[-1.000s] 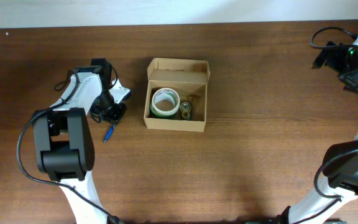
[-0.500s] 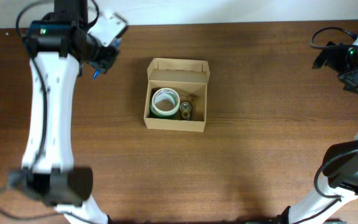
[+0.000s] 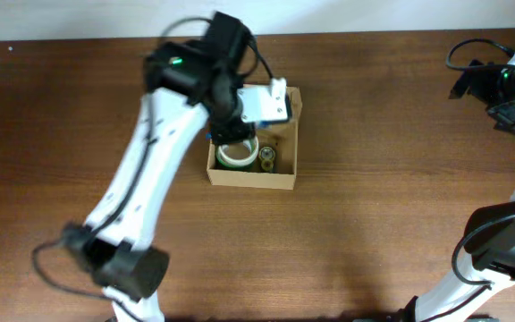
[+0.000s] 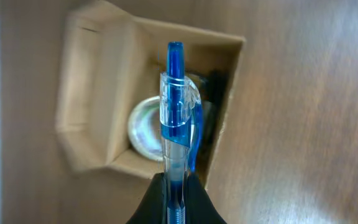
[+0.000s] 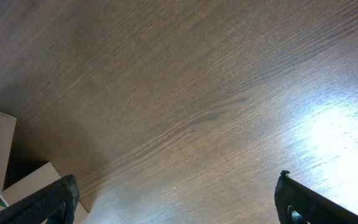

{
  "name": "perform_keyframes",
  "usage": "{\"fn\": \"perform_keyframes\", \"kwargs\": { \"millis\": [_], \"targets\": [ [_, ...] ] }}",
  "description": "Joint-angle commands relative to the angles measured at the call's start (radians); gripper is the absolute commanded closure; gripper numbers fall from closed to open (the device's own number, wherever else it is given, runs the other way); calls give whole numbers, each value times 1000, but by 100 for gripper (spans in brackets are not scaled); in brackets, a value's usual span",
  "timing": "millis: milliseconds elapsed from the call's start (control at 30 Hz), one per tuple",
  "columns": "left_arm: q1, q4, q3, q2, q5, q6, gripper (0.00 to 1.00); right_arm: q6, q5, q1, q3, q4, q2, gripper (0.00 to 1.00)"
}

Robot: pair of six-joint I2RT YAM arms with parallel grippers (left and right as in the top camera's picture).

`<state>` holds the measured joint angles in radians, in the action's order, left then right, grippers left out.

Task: Pack container
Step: 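Carry the blue pen with the left gripper and release it into the box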

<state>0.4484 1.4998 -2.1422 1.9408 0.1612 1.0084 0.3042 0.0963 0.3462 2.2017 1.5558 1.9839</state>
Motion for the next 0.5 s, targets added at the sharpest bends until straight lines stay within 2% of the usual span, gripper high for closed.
{"fn": "perform_keyframes", "kwargs": {
  "millis": [0,200,467],
  "targets": [
    [16,-4,50,82,8,68,98,-4,5,1,-5,0,2,1],
    [43,-8,90,182,7,67,98,-5,5,1,-5,0,2,1],
    [47,-87,171,192,-20,68,99,-5,5,1,-5,0,2,1]
  ]
}}
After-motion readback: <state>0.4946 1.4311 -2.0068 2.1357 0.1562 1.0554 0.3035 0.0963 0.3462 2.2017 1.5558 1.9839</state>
